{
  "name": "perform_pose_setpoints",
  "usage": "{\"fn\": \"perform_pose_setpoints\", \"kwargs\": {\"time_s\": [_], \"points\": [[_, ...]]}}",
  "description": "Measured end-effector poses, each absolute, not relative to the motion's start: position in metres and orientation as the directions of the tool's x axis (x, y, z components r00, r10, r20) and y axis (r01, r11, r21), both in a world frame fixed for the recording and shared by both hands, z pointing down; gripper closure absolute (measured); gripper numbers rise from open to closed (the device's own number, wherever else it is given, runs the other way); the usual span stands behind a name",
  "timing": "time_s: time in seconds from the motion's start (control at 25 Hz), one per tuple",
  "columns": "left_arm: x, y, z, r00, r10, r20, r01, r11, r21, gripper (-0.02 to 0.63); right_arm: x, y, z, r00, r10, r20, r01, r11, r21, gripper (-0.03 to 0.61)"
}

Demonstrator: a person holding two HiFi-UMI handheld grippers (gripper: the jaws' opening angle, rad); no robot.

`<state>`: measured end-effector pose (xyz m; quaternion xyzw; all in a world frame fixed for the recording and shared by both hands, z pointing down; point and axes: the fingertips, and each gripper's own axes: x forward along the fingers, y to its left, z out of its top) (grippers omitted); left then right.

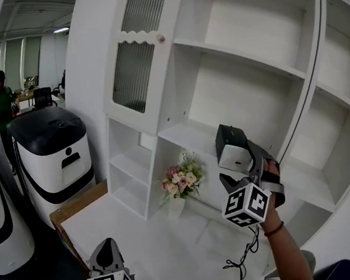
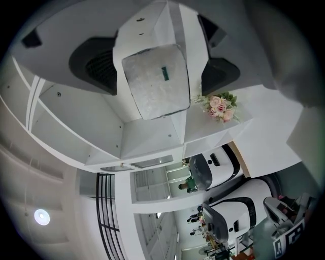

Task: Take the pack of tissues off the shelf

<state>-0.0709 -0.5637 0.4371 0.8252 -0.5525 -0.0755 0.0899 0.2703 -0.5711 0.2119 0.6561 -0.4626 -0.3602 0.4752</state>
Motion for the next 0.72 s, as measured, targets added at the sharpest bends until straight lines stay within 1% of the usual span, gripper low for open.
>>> {"fn": "perform_pose_setpoints", "kwargs": {"time_s": [0.48, 0.56, 0.6, 0.72], "points": [[-0.062, -0.571, 0.445, 0.387, -0.922, -0.008, -0.897, -0.379, 0.229, 0.595, 0.282, -0.597, 0.213, 0.336, -0.942, 0.026, -0.264, -0.067, 0.962, 0.057], [-0.062, -0.572, 0.445, 0.387, -0.922, -0.007, -0.897, -0.378, 0.229, 0.595, 0.282, -0.598, 0.211, 0.337, -0.941, 0.021, -0.262, -0.072, 0.962, 0.075], [-0.061, -0.573, 0.445, 0.386, -0.922, -0.007, -0.897, -0.377, 0.23, 0.595, 0.282, -0.598, 0.21, 0.337, -0.941, 0.019, -0.26, -0.074, 0.963, 0.095], [-0.06, -0.574, 0.445, 0.386, -0.922, -0.007, -0.897, -0.377, 0.23, 0.595, 0.282, -0.599, 0.21, 0.338, -0.941, 0.025, -0.26, -0.068, 0.963, 0.107]]}}
